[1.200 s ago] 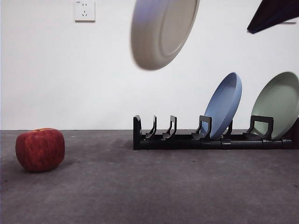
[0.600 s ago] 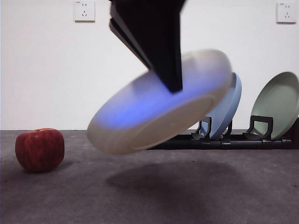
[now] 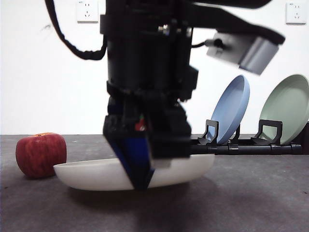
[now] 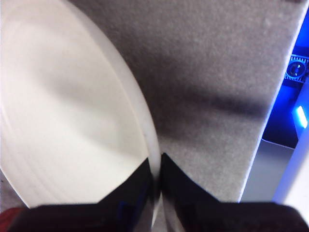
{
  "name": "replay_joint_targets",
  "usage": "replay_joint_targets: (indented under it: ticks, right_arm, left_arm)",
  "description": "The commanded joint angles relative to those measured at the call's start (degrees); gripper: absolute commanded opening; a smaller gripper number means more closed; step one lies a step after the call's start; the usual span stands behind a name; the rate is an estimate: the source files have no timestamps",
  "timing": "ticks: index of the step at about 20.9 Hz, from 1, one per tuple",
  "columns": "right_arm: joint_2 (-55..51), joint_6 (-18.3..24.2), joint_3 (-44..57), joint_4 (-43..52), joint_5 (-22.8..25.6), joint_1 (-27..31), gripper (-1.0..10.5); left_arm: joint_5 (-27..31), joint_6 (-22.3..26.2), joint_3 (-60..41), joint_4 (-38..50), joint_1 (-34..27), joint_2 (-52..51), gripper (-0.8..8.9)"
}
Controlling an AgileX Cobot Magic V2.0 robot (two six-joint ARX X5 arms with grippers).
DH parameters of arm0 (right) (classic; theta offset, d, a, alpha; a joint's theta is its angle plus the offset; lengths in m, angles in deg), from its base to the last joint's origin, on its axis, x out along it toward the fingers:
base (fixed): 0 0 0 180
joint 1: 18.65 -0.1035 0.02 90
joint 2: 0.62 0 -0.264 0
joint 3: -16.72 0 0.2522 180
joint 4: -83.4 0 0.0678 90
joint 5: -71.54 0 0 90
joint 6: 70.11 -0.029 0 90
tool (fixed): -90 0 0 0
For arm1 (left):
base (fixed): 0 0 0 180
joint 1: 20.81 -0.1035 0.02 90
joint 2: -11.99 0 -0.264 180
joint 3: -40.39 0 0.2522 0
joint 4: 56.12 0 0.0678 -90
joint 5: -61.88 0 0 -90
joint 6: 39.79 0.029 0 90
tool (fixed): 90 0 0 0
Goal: Take the yellow plate from the plate rack,put the plate on the table,take the apple from the table,put the apple in the plate
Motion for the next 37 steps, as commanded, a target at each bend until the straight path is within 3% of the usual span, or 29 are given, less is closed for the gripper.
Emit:
replay_joint_targets:
  ticks: [1, 2, 5, 6, 8, 12, 15, 21, 24, 27, 31, 37]
  right_arm:
    - [-0.09, -0.24, -0.26, 0.11, -0.31, -0.04, 0.0]
    - [-0.09, -0.24, -0.26, 0.11, -0.31, -0.04, 0.0]
    - [-0.07, -0.24, -0.26, 0.13, -0.28, -0.04, 0.0]
    - [-0.07, -0.26, -0.26, 0.11, -0.26, -0.04, 0.0]
    - [-0.09, -0.26, -0.26, 0.11, -0.26, -0.04, 0.0]
    - [0.02, -0.26, -0.26, 0.28, -0.22, -0.04, 0.0]
    - [0.02, -0.35, -0.28, 0.85, -0.02, -0.04, 0.0]
    - [2.29, -2.6, -0.26, 3.15, -0.09, -0.04, 0.0]
    - [5.6, -1.75, -0.26, 4.37, -0.07, -0.07, 0.0]
    - [9.7, -4.59, -0.28, 8.57, 0.44, -2.23, 0.0]
    - [17.57, -10.27, -0.37, 19.69, 1.2, -10.6, 0.0]
    - [31.78, -12.5, -6.69, 22.34, 9.38, -22.51, 0.5]
  left_arm:
    - [-0.59, -1.16, -0.07, -0.81, -0.17, 1.05, 0.09]
    - [-1.81, -1.01, -0.04, 0.02, -0.17, 1.05, 0.62]
    - [-2.43, -1.33, -0.02, 2.08, -0.52, 1.03, 4.63]
    - [-2.43, -1.66, -0.02, 2.23, -0.63, 1.03, 5.42]
    - [-3.41, -1.88, 0.13, 1.92, -0.61, 1.01, 6.05]
    - [-10.32, -2.99, 3.37, -1.79, -0.94, -1.16, 6.06]
    - [-11.69, -4.46, 6.58, -5.35, -0.9, -5.99, 5.45]
    - [-11.87, -11.78, 8.35, -9.16, -0.87, -23.43, -0.13]
    - [-11.32, -16.17, 8.35, -10.38, -0.87, -32.98, -0.12]
    - [-10.38, -20.94, 8.35, -14.64, -0.87, -41.46, -0.12]
    - [-4.13, -27.43, 8.2, -22.23, -0.87, -48.96, -0.12]
    - [-7.26, -29.97, 8.2, -22.25, -0.87, -54.18, -0.12]
